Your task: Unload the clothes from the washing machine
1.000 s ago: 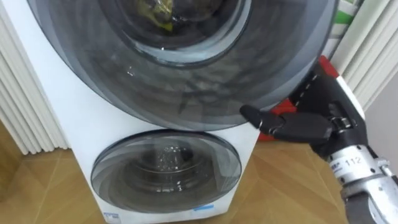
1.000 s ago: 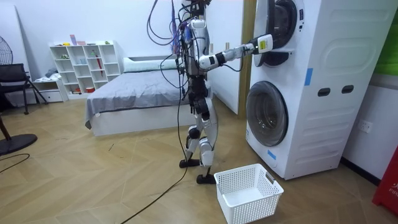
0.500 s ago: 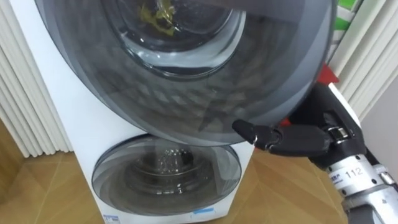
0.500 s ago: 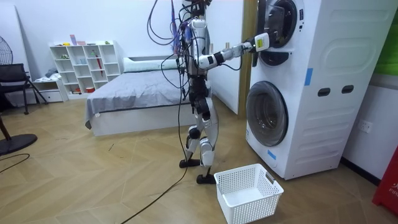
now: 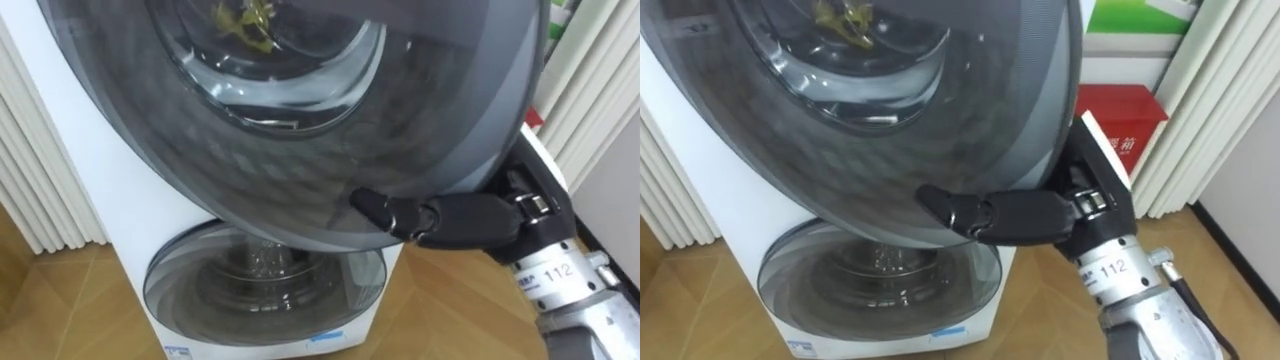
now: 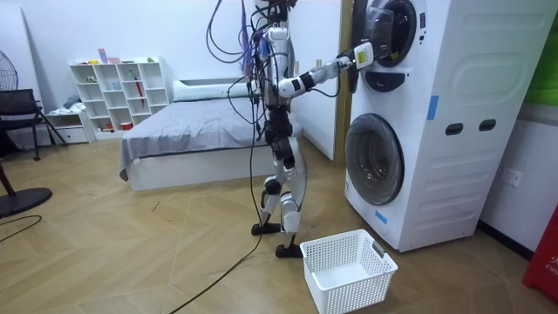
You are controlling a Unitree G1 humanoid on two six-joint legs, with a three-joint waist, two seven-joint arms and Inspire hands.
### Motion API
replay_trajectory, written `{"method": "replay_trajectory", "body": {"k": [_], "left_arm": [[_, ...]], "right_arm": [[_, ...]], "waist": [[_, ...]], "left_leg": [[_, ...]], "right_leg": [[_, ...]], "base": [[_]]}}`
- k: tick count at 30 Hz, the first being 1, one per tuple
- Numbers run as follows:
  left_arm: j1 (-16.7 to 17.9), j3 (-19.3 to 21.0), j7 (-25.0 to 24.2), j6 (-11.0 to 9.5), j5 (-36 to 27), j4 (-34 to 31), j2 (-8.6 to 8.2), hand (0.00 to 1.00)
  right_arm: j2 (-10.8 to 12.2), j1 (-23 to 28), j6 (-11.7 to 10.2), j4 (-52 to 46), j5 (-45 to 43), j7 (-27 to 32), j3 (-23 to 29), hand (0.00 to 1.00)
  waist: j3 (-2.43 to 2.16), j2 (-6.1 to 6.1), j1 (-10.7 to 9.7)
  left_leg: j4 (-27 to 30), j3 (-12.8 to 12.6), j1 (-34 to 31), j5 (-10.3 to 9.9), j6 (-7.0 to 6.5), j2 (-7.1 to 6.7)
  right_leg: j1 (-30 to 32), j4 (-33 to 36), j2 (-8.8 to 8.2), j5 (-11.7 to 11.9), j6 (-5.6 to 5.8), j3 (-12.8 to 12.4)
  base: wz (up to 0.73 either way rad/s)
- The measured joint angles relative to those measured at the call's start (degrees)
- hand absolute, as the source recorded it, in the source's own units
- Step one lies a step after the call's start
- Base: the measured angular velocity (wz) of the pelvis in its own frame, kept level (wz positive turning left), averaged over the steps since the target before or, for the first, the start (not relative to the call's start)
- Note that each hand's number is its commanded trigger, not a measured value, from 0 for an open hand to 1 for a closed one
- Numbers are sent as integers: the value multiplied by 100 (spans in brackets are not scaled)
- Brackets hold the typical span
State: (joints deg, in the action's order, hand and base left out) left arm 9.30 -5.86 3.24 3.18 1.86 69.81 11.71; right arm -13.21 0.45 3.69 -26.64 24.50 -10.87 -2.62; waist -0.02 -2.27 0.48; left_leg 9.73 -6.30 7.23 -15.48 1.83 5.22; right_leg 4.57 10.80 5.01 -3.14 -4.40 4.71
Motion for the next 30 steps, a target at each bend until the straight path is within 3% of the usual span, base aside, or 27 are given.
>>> {"method": "replay_trajectory", "body": {"k": [15, 18, 22, 30], "left_arm": [[-244, 4, -142, -31, 100, -11, 68, 0], [-245, 4, -153, -73, 100, -2, 78, 0], [-243, 2, -159, -85, 95, -4, 125, 0], [-232, -5, -138, -85, -9, -37, 169, 0]], "right_arm": [[-7, -65, 41, -131, -21, -426, -415, 0], [12, -122, 93, -135, -21, -582, -498, 0], [46, -126, 122, -135, -29, -810, -558, 0], [49, -122, 138, -135, -120, -804, -715, 0]], "waist": [[-38, -30, 184], [-36, -34, 178], [-15, -90, 175], [-33, -136, 148]], "left_leg": [[35, 22, -74, 96, 122, 31], [119, 44, -124, 99, 128, 31], [177, 181, -178, 126, 172, 30], [202, 474, -306, 178, 241, 40]], "right_leg": [[235, 274, -16, -72, -167, 27], [240, 297, -41, -121, -120, 81], [240, 310, -82, -151, -139, 215], [242, 306, -139, -154, -180, 486]], "base": [[-3], [5], [17], [17]]}}
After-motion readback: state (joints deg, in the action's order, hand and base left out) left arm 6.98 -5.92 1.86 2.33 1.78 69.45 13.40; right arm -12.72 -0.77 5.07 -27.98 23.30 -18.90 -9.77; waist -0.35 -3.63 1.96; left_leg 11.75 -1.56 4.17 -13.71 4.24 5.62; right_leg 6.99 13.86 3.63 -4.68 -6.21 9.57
